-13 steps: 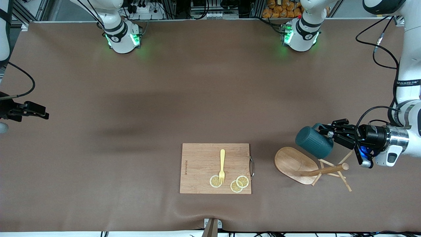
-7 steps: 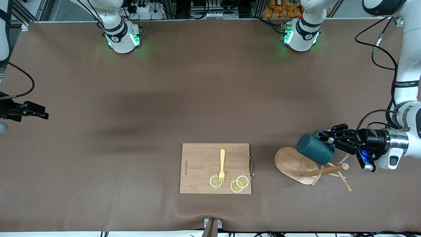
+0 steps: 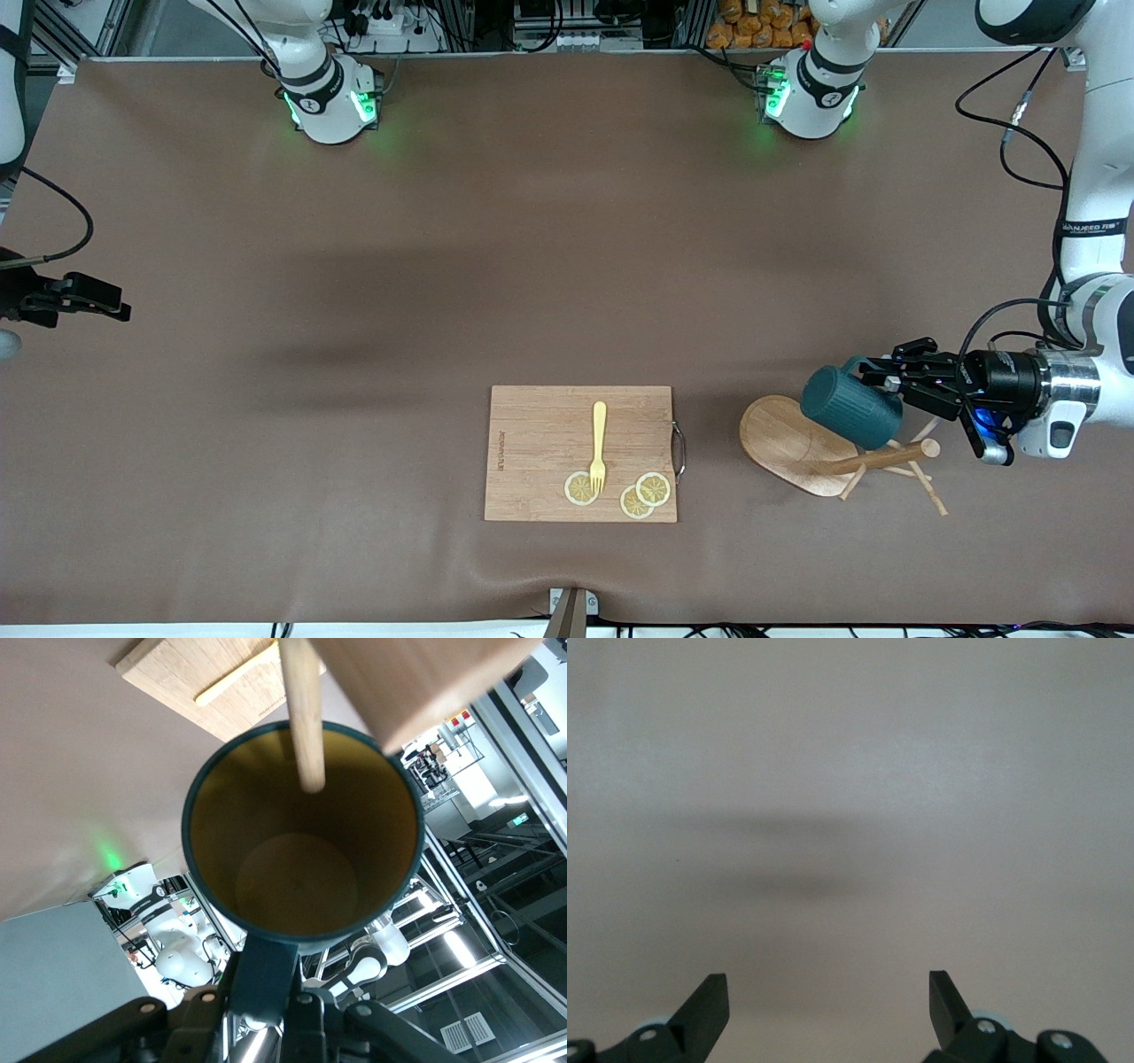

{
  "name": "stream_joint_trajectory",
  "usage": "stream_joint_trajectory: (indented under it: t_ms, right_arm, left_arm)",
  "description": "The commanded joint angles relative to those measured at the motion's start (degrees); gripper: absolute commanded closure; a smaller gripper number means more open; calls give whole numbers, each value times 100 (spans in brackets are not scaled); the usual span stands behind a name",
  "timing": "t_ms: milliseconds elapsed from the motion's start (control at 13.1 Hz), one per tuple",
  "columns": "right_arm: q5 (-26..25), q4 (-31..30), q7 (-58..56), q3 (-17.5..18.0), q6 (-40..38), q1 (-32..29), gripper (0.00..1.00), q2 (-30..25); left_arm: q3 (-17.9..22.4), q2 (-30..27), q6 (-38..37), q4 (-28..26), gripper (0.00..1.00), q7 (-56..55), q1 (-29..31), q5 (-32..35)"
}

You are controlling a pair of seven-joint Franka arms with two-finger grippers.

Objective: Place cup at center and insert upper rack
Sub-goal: 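Hang the mug handle onto a mug tree peg with the left gripper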

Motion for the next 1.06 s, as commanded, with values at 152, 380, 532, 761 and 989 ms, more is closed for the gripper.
stream_joint_trajectory:
  t_ms: [152, 380, 532, 761, 989]
  right_arm:
    - [44, 67, -69, 3, -16, -47, 0, 29]
    - [52, 67, -69, 12, -16, -39, 0, 29]
    - [52, 67, -69, 3, -16, -39, 0, 38]
    - [52, 67, -69, 3, -16, -39, 0, 56]
    - [52, 67, -69, 12, -16, -38, 0, 56]
  left_arm:
    - [73, 12, 14, 12, 100, 138, -29, -164]
    - [116, 65, 5, 3, 100, 208, -20, -225]
    - [143, 118, -21, 3, 100, 226, -11, -339]
    - [213, 179, -47, -6, 100, 252, 6, -479]
    - [319, 232, -82, -6, 100, 252, 15, -559]
